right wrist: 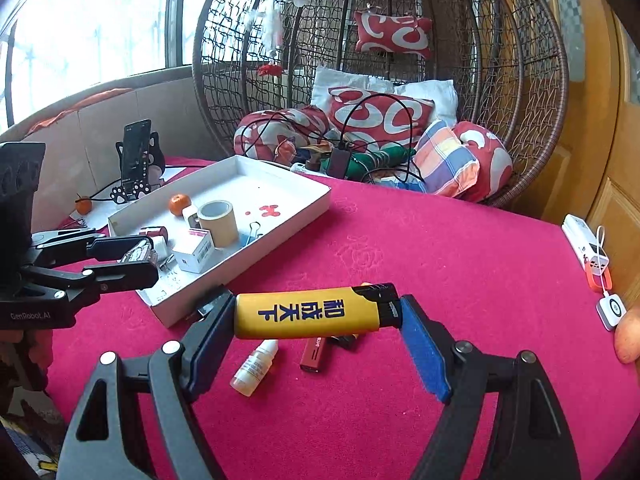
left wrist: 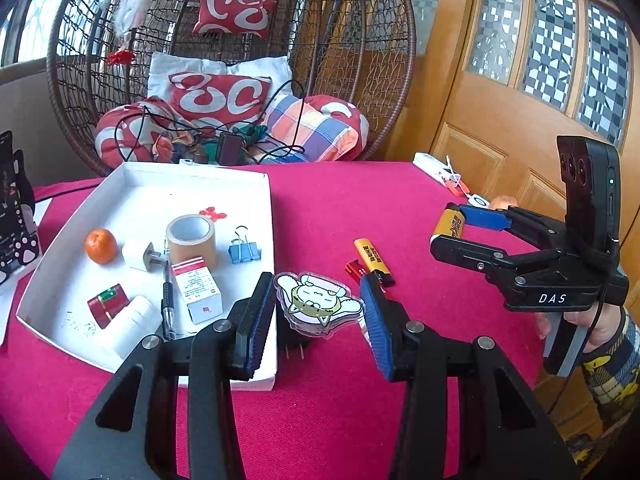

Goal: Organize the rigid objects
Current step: 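Carry the sticker and yellow lighter into the tray and open both tools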

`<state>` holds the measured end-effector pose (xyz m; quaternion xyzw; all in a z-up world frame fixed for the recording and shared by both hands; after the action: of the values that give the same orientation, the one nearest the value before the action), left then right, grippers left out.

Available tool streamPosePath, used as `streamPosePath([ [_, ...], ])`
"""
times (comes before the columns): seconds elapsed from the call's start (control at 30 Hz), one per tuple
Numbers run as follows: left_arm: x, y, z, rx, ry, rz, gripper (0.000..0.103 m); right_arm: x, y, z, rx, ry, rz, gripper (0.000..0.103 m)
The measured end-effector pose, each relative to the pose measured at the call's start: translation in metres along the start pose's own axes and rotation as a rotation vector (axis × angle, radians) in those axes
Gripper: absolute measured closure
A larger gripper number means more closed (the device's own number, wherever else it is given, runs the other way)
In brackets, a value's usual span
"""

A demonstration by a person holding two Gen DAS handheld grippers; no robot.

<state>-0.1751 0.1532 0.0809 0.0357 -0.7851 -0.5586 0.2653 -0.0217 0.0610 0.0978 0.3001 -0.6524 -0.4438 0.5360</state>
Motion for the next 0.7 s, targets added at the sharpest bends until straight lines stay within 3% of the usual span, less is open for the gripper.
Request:
streamPosePath([
  [0.27, 0.027, 0.007, 0.047, 0.092, 0.081, -0.066, 0.060, -0.022, 0.027, 0.026, -0.028, 0.053, -0.019, 0.022],
  [0.4, 0.040, 0.031, 0.095, 0.123, 0.192, -0.117, 0.060, -0.042, 0.037, 0.038, -0.004, 0.078, 0.003, 0.022],
  [0.53, 0.043, 0.053, 0.137, 0.172, 0.284, -0.144, 0.060, -0.064, 0.055, 0.041, -0.066, 0.109, 0.012, 0.022],
  [0.7, 0.025, 0.049, 0.166, 0.247, 0.351, -0.130, 0.060, -0.097, 0.067, 0.054, -0.153, 0.171, 0.047, 0.022],
])
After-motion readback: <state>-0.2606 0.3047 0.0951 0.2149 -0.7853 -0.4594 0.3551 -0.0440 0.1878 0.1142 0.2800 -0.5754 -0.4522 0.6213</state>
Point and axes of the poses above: each gripper's, at about its wrist camera, not at the fingertips, and x roughly against the way its jaws point, z to its left, y to its top, the point moved 2 cm from there along -x, roughly the way its jaws point, and after that the axes turned 10 degrees about -z, right-handed, at the moved point
